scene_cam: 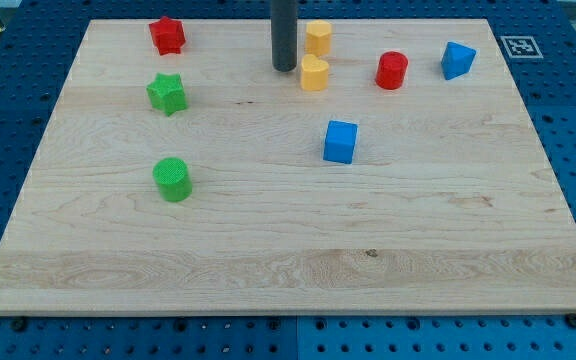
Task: Place the heart above the triangle
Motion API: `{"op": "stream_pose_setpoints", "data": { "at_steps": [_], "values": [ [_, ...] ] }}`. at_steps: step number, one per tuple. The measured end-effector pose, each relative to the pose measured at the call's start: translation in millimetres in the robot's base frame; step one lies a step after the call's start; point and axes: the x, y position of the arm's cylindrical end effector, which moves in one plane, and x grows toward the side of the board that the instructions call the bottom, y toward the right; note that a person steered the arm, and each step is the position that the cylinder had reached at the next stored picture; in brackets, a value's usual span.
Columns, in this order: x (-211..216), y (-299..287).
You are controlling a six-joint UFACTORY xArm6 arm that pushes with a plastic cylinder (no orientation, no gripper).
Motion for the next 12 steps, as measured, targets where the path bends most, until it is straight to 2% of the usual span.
{"op": "stream_pose_setpoints", "data": {
  "at_steps": [1,2,3,5,6,8,9,12],
  "values": [
    [8.3,-6.5],
    [33.7,-6.2],
    [38.4,13.8],
    [-27.1,71.6],
    [-18.9,76.0],
    [-34.8,168.6],
    [-39.2,189.1],
    [-65.6,191.5]
  ]
}}
